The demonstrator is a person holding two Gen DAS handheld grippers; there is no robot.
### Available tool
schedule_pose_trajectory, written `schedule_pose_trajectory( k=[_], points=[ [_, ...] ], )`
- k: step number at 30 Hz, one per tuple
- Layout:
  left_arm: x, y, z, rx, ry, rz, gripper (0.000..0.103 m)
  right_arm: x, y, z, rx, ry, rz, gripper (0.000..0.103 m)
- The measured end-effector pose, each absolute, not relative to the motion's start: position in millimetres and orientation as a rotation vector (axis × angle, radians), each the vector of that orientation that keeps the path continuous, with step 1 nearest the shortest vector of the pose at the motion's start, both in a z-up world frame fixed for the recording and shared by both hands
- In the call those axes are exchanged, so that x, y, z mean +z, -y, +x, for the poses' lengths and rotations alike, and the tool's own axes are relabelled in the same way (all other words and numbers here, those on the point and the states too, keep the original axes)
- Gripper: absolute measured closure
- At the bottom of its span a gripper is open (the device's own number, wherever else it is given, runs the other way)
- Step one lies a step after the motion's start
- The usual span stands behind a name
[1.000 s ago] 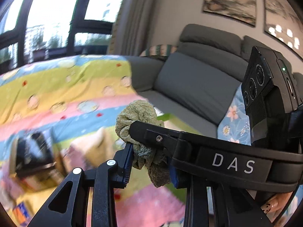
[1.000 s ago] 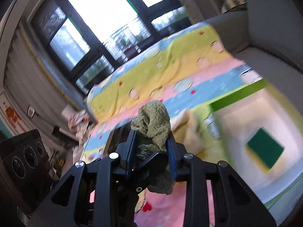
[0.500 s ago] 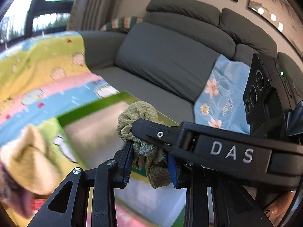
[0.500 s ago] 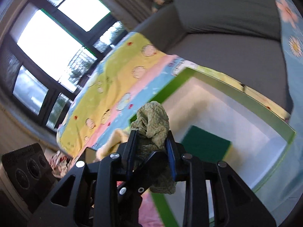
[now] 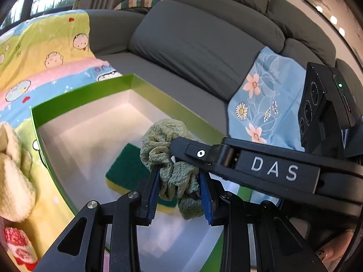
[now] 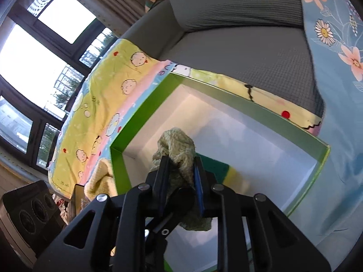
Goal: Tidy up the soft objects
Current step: 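Carry the grey-green cloth with the right gripper into the green box, then release the grey-green cloth and move the right tool back to the bed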
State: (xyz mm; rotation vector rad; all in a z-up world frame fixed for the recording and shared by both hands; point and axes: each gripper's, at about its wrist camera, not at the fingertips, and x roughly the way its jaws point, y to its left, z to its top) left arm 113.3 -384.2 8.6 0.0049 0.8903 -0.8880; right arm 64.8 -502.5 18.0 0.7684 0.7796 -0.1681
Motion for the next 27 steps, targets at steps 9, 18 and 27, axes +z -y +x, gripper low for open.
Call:
schedule_pose_trajectory(
  k=[9, 18, 27],
  points=[
    [22, 367, 112, -0.872, -0.88, -0.043, 0.07, 25, 506, 56, -0.223, -0.749, 0.762, 0.078],
    [45, 325, 103, -0.824, -0.811, -0.082, 0.035, 44, 497, 44, -0.233, -0.674, 0.722, 0.046],
    [73, 243, 83, -0.698, -0.717, -0.189, 0.018, 62, 472, 42, -0.202, -0.635, 0.646, 0.021]
  ],
)
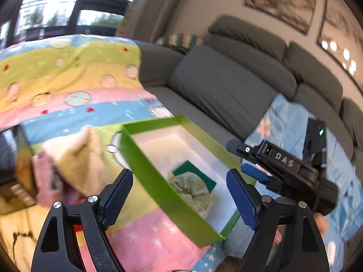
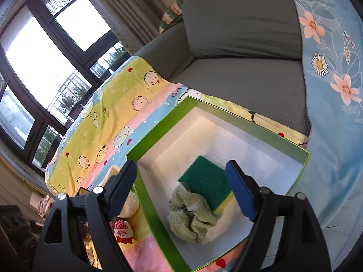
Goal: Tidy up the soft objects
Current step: 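Release the grey-green cloth and move the right tool back to the bed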
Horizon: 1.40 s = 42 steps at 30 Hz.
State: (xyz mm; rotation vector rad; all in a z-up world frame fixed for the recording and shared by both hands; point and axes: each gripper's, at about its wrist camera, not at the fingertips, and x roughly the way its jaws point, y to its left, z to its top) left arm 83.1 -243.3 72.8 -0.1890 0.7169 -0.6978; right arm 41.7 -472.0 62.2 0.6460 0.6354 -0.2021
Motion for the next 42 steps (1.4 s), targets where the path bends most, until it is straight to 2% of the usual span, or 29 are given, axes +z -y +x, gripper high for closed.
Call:
schedule_pose_trajectory(
  k=[2, 4, 12, 20, 23, 25, 27, 29, 30, 33, 37, 42],
  points=[
    [77, 221, 76, -0.673, -0.698, -0.226, 0.016, 66, 464, 43, -0.193, -0.634, 0.625, 0.021],
    [80, 196, 68, -0.618, -0.677, -0.248, 0.014, 68, 455, 44, -0.179, -0.635, 0.607, 0.012],
    [73, 84, 37, -0.292, -0.664, -0.261, 0.014, 77, 410, 56, -0.04, -0.639, 0.527, 0.011],
    [8, 2, 12, -0.083, -0.718, -0.337, 0.014, 54, 331, 98, 0.188, -0.768, 0.449, 0.012],
    [-15, -15, 12, -0.036, -0.767, -0.374, 0.014, 35, 297, 116, 0.259, -0.824, 0.428, 0.021],
    [-19, -22, 10, -0.027, -0.774, -0.384, 0.014, 24, 275, 129, 0.265, -0.855, 0.375, 0.036],
    [-20, -26, 7, -0.015, -0.764, -0.383, 0.014, 14, 260, 139, 0.246, -0.873, 0.333, 0.047],
    [-18, -28, 6, -0.004, -0.759, -0.38, 0.014, 0, 249, 149, 0.217, -0.905, 0.309, 0.073],
    [-18, -30, 3, -0.001, -0.757, -0.379, 0.014, -5, 245, 151, 0.213, -0.918, 0.295, 0.098],
    [-16, -39, 2, 0.004, -0.753, -0.393, 0.014, 0, 243, 147, 0.236, -0.89, 0.28, 0.097],
    [-12, -51, 0, 0.018, -0.739, -0.414, 0.014, 41, 245, 117, 0.363, -0.786, 0.362, 0.097],
    [-5, -63, -4, -0.005, -0.727, -0.457, 0.014, 86, 221, 78, 0.413, -0.695, 0.302, 0.097]
  ],
)
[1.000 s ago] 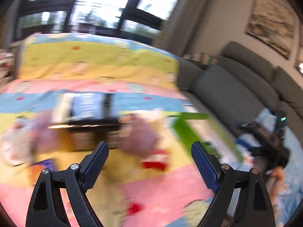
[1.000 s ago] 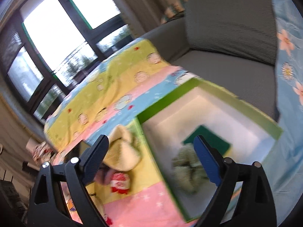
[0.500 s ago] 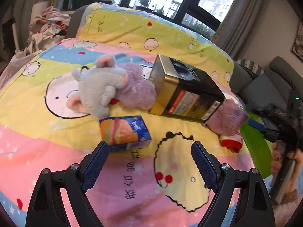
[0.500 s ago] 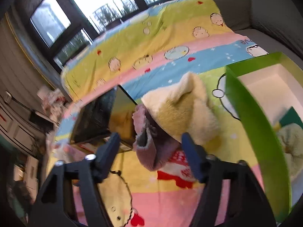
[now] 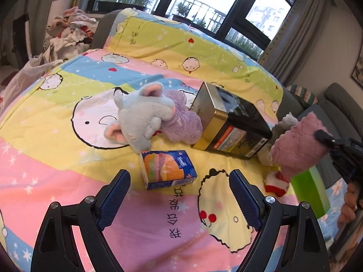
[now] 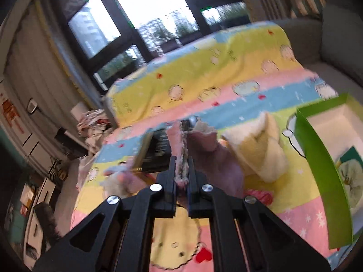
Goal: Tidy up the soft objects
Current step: 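Release the grey-green cloth and move the right tool back to the bed, then grasp the pink knit cloth with the right gripper and lift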
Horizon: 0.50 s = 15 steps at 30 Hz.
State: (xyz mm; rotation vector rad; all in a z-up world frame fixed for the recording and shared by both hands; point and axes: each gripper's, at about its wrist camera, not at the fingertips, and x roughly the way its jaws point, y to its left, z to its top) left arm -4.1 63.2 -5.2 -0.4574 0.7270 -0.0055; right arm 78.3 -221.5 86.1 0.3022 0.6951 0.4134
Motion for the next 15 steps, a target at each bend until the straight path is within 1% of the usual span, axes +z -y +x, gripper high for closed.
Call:
schedule_pose_trajectory(
  k=[4, 7, 10, 12, 15],
  points=[
    [-2, -68, -8, -0.027, -0.723, -0.483, 0.014, 97, 198, 59, 0.472, -0.693, 0.263, 0.097],
    [2, -74, -10, -0.064, -0.719, -0.503, 0.014, 85, 174, 52, 0.517, -0.744, 0.221, 0.097],
    [6, -83, -14, -0.102, -0.706, -0.526, 0.014, 52, 152, 52, 0.528, -0.849, 0.183, 0.096],
    [6, -85, -16, -0.096, -0.702, -0.52, 0.014, 21, 141, 55, 0.584, -0.958, 0.212, 0.096],
    [1, -79, -12, -0.119, -0.734, -0.52, 0.014, -9, 138, 64, 0.561, -1.042, 0.251, 0.095]
  ],
)
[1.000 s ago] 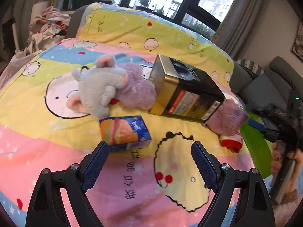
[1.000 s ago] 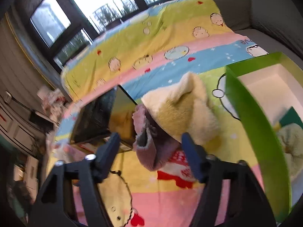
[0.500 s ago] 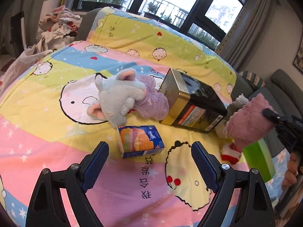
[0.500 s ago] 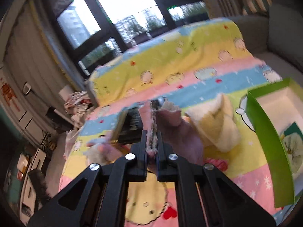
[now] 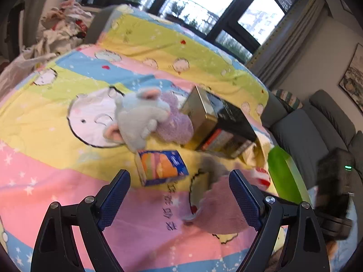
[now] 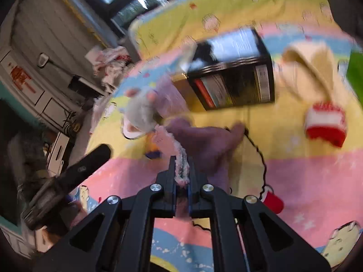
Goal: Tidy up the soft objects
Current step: 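Grasp the pink knit cloth with the right gripper and lift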
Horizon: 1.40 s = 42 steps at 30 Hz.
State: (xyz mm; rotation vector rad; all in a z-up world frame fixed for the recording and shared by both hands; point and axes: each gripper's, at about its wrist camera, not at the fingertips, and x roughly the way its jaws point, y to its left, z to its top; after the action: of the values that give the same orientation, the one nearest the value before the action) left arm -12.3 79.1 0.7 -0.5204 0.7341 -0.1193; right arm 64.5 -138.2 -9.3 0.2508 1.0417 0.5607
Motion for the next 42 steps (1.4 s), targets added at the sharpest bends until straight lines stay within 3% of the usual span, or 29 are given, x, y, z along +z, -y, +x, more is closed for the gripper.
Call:
schedule_pose_trajectory(
  k=[8, 9, 10, 12, 13, 18, 20, 26, 27, 30, 32, 34, 42],
  points=[
    [-25, -30, 8, -0.2, -0.901, -0.413, 0.014, -50, 151, 88, 0.469, -1.155, 0.248, 0.089],
    [-28, -25, 9, -0.204, -0.914, -0.4, 0.014, -49, 153, 88, 0.467, -1.158, 0.251, 0.08],
    [-31, -20, 10, -0.208, -0.928, -0.386, 0.014, -46, 157, 88, 0.46, -1.154, 0.253, 0.064],
    [-37, -11, 13, -0.213, -0.953, -0.37, 0.014, -36, 167, 88, 0.447, -1.113, 0.255, 0.047],
    [-39, -7, 14, -0.217, -0.961, -0.367, 0.014, -30, 170, 88, 0.444, -1.092, 0.242, 0.041],
    [-45, 4, 15, -0.24, -0.977, -0.351, 0.014, -22, 168, 109, 0.517, -1.113, 0.204, 0.037],
    [-49, 9, 18, -0.246, -0.994, -0.355, 0.014, -23, 158, 121, 0.557, -1.115, 0.167, 0.037],
    [-55, 18, 21, -0.209, -0.978, -0.304, 0.029, -52, 131, 137, 0.611, -1.172, 0.089, 0.036],
    [-55, 19, 21, -0.208, -0.973, -0.298, 0.033, -55, 132, 135, 0.615, -1.152, 0.099, 0.039],
    [-57, 21, 23, -0.201, -0.963, -0.307, 0.049, -58, 136, 133, 0.648, -1.172, 0.121, 0.067],
    [-57, 21, 23, -0.194, -0.955, -0.314, 0.057, -59, 136, 130, 0.652, -1.178, 0.113, 0.071],
    [-60, 26, 23, -0.21, -0.957, -0.321, 0.065, -58, 134, 125, 0.676, -1.181, 0.098, 0.081],
    [-57, 23, 22, -0.22, -0.941, -0.322, 0.073, -57, 136, 102, 0.757, -1.194, 0.155, 0.083]
  ],
)
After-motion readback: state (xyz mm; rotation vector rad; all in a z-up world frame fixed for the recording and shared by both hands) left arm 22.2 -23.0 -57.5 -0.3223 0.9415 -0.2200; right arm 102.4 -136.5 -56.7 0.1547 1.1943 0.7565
